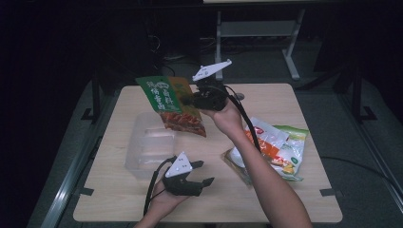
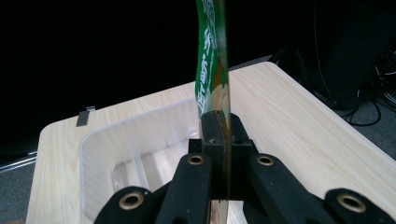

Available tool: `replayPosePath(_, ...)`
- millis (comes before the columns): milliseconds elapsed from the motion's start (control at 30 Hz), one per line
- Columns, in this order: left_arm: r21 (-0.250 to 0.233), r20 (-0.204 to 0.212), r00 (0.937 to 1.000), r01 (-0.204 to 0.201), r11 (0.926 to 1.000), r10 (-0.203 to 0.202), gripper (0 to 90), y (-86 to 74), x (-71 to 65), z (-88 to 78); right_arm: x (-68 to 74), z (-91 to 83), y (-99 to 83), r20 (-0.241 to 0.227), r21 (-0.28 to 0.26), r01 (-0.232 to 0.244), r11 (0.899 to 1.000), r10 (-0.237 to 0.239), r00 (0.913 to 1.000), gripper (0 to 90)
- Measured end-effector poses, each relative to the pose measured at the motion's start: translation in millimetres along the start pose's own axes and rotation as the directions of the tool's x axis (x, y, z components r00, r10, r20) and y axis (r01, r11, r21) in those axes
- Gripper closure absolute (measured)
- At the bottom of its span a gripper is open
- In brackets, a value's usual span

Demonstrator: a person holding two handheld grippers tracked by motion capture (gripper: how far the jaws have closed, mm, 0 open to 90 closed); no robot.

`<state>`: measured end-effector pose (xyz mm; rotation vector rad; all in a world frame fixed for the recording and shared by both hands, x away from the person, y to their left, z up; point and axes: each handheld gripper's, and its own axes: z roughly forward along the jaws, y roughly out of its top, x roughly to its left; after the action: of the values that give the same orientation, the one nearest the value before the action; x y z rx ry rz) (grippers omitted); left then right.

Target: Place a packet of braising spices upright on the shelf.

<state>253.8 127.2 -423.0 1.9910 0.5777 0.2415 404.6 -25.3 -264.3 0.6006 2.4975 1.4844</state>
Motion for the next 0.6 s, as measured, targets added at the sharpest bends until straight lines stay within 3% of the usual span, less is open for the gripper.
replayPosePath(367,0.011,0.001,0.9997,-0.023,0.9997,0.023,33.0,-0.7,0.8,-0.1,0.4,39.8,17.2,-0.025,-0.007,-0.003,1.0,0.003,0.9997,89.8)
replayPosePath(600,0.007,-0.004,0.9998,-0.018,0.9998,0.019,32.9,-1.2,2.5,-2.3,-4.4,71.1,17.1,-0.032,0.0,-0.027,1.0,0.027,0.9991,89.8)
